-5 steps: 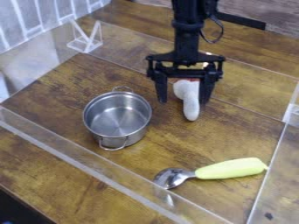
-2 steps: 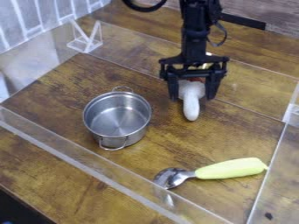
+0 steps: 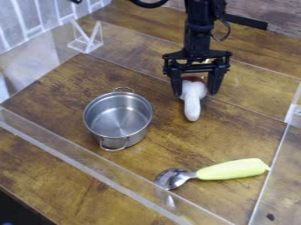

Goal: Put the mushroom in the silver pot

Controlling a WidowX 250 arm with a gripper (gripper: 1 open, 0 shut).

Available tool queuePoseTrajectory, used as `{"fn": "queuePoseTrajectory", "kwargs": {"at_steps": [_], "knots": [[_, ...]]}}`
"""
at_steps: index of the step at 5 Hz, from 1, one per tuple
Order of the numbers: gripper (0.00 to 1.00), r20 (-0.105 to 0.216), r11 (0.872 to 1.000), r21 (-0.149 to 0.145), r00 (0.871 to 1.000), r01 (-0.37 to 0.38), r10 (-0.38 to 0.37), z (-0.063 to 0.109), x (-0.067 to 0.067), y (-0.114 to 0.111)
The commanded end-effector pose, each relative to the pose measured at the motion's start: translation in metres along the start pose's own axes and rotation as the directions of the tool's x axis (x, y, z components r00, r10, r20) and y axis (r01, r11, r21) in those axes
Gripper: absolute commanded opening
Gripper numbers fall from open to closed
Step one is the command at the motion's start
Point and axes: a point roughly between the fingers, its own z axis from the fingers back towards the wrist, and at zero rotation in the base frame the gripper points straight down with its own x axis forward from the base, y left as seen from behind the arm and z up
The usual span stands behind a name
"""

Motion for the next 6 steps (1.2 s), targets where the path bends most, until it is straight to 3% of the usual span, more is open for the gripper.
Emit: {"fn": "queuePoseTrajectory", "kwargs": {"at_steps": [1, 2, 4, 6], "knots": [[1.0, 0.043, 1.0, -0.028, 0.999, 0.01, -0.008, 0.008, 0.008, 0.002], [1.0, 0.034, 0.999, -0.017, 0.999, 0.031, -0.03, -0.003, 0.006, 0.003], [1.0, 0.007, 0.992, -0.028, 0.993, 0.122, -0.121, 0.011, 0.019, -0.001], [1.0, -0.033, 0.997, -0.029, 0.997, 0.071, -0.072, 0.021, 0.016, -0.023]]}}
